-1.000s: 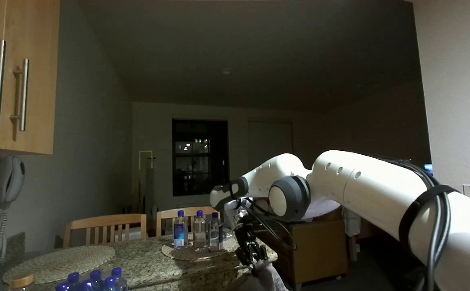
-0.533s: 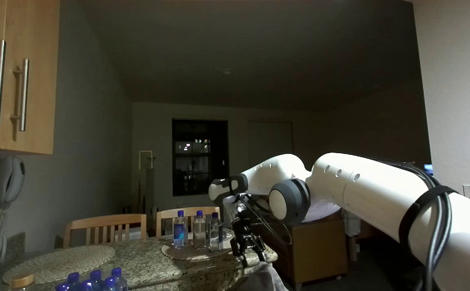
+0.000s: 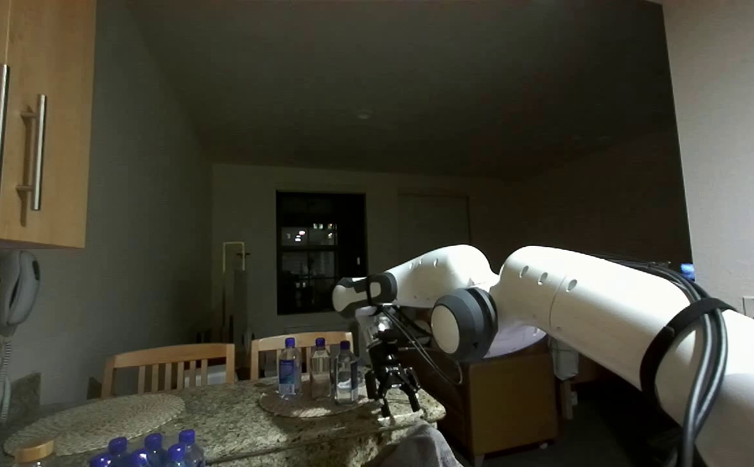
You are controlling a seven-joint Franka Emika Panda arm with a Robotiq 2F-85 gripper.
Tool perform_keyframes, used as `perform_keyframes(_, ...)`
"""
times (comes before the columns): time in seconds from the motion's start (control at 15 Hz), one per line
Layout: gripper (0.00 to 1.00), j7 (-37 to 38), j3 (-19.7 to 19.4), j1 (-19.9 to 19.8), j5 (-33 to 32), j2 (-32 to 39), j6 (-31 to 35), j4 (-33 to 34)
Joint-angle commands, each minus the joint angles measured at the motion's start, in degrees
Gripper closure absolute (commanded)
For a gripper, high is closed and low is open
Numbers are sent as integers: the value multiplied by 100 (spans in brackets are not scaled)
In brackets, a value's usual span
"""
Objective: Move the towel to the right
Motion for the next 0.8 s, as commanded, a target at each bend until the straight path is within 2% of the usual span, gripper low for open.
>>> perform_keyframes(0.0,0,84,3,13,19,2,44,176)
perform_keyframes(0.2,0,88,9,10,36,-48,200,316)
perform_keyframes(0.27,0,122,133,-51,-55,270,-17,976)
perform_keyframes(0.4,0,143,163,-40,-50,301,127,1223)
perform_keyframes(0.47,0,121,73,-5,56,75,411,934)
perform_keyframes(0.73,0,174,247,-2,-27,2,938,993)
